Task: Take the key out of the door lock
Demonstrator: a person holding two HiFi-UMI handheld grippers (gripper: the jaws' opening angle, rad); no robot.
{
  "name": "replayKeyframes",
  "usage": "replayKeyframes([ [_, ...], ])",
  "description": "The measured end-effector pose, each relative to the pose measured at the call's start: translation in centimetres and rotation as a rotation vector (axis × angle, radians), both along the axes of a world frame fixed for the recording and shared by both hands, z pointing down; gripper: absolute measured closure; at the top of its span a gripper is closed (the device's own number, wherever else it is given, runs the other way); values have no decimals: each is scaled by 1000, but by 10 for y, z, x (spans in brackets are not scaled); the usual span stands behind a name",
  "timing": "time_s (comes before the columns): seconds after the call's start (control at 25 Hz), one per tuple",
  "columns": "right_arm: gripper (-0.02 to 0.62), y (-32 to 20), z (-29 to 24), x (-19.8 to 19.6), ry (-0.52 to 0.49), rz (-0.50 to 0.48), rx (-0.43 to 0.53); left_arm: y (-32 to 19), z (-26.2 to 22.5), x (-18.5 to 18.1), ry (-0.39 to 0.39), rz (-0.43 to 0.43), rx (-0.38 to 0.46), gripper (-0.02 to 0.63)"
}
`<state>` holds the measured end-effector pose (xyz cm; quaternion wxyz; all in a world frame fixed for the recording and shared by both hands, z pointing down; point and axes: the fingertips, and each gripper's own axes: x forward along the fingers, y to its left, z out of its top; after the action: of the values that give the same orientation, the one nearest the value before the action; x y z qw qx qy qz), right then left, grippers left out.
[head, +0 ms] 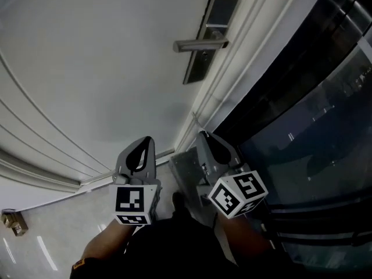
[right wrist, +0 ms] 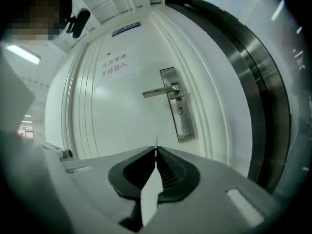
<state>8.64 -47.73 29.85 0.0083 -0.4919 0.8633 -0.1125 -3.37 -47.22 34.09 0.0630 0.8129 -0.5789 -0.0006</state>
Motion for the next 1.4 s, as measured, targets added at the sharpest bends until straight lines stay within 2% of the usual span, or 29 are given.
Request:
replayKeyframes([
  [0.2,595,45,29,3,91,80,1,35,24,-1,-9,49,-7,588],
  [0.4,595,82,60,5,144,95,-13,64,43,2,-21,49,-26,588],
  [0.64,595,124,75,21,186,84,10,104,55,12,-55,7,-22,588],
  [1.08,595,228,100,108,197,14,22,221,63,100,-38,-72,-8,588],
  [1.4,595,279,111,129,193,-73,30,292,72,106,-52,-214,-30,588],
])
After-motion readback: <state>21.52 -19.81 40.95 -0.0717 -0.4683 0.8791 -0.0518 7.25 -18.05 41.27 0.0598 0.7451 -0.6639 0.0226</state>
